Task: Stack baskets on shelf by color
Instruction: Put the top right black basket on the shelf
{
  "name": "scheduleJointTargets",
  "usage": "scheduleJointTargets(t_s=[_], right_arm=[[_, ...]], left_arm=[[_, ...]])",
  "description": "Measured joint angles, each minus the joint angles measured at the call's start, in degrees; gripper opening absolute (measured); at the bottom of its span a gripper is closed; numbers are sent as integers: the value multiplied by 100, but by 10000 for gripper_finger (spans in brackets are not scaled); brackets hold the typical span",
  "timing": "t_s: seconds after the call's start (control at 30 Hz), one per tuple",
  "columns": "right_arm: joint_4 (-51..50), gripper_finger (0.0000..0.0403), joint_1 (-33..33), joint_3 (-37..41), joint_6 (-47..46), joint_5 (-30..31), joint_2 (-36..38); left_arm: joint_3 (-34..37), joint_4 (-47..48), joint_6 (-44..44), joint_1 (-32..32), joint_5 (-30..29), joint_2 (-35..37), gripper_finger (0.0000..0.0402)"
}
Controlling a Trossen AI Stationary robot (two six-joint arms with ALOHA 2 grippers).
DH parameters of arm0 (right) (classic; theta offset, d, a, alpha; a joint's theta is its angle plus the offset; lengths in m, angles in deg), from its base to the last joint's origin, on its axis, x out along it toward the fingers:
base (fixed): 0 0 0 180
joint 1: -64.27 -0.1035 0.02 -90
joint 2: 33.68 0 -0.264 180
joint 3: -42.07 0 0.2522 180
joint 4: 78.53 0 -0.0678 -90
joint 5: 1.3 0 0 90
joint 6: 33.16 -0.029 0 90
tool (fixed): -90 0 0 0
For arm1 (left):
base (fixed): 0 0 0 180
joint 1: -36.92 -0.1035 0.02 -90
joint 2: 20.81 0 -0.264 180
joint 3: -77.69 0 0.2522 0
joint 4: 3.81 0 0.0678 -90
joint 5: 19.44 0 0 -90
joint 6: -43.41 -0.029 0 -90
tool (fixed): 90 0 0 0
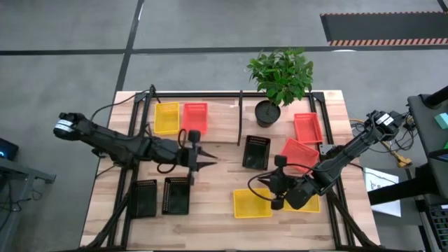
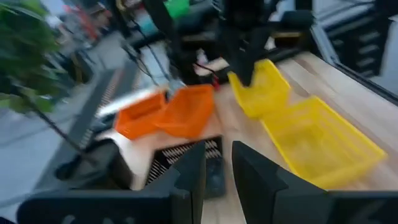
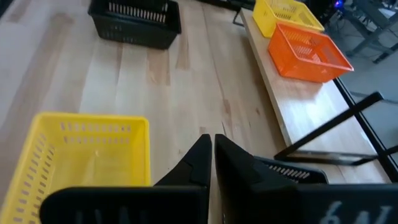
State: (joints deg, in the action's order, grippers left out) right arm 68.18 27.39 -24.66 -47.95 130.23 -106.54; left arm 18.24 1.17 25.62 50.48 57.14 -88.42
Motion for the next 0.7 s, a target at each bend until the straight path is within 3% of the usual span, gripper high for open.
scheduleJointTargets(t_s=[0.37, 0.7], right_arm=[[402, 98, 48, -147, 282, -160, 0], [402, 139, 370, -326, 280, -161, 0]], left_arm=[[106, -125, -483, -4, -1247, 319, 63], [108, 46, -506, 8, -1264, 607, 63]])
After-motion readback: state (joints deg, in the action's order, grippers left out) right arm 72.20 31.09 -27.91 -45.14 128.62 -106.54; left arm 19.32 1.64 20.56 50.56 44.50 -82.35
